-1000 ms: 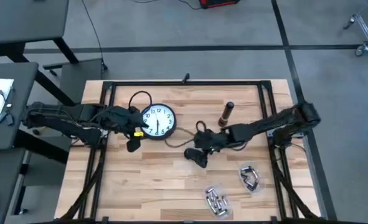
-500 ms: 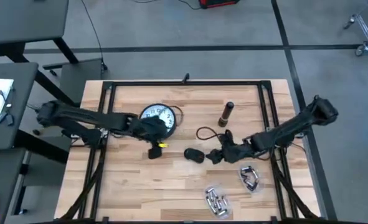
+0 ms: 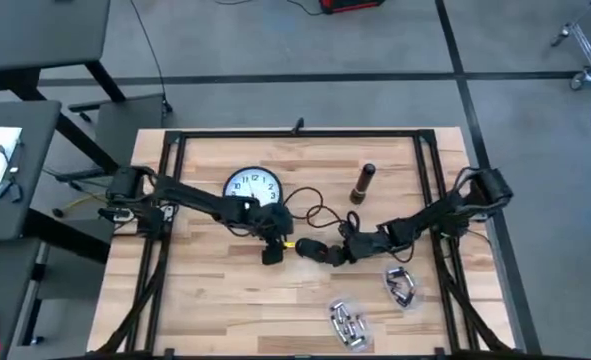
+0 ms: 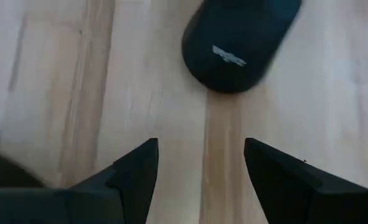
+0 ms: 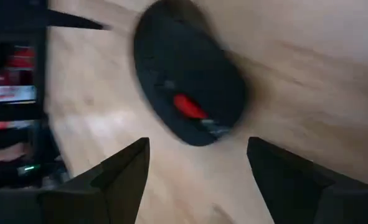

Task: Insert battery
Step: Prepare the black computer mouse

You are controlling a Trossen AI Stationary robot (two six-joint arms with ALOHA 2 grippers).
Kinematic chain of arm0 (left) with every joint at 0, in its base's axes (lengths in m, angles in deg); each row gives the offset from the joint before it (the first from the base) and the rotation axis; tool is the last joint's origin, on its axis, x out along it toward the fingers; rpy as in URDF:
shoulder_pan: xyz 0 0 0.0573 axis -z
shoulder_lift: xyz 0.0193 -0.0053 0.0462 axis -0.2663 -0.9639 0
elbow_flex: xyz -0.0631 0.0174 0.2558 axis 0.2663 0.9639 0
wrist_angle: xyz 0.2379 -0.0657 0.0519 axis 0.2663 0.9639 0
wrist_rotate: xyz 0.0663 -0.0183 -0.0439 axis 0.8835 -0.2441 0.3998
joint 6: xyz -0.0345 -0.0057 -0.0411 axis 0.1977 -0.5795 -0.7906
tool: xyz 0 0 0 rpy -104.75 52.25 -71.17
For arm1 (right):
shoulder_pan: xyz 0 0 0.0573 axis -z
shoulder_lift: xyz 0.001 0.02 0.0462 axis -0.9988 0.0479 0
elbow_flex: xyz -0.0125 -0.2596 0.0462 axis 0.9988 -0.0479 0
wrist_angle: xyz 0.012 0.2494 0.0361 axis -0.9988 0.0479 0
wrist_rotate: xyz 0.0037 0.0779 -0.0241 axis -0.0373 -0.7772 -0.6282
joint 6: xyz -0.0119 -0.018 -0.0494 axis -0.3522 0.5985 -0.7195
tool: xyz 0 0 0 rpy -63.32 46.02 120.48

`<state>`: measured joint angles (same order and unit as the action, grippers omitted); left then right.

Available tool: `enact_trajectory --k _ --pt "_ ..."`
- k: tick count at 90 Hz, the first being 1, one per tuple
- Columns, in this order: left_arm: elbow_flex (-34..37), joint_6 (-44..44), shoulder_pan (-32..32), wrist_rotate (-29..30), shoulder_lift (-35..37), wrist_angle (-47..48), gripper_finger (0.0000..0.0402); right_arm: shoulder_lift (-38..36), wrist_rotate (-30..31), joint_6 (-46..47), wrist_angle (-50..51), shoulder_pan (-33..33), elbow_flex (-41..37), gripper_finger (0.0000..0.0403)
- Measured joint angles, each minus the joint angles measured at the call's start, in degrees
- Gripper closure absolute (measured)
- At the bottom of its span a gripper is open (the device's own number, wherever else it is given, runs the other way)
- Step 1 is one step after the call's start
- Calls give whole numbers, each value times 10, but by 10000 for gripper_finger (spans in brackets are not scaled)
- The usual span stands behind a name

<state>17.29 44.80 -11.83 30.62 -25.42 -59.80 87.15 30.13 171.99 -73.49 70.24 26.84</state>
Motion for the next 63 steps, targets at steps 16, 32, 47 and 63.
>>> enact_trajectory --k 16,32,47,63 --pt "0 2 1 1 -13 -27 185 11 7 16 -4 6 1 142" --pt "0 73 0 1 -13 -55 185 12 22 9 -11 20 1 142" --pt "0 116 0 0 -12 -82 185 13 36 0 -18 31 2 142" --pt "-1 118 0 -32 -33 -121 185 15 36 -41 -4 38 17 142"
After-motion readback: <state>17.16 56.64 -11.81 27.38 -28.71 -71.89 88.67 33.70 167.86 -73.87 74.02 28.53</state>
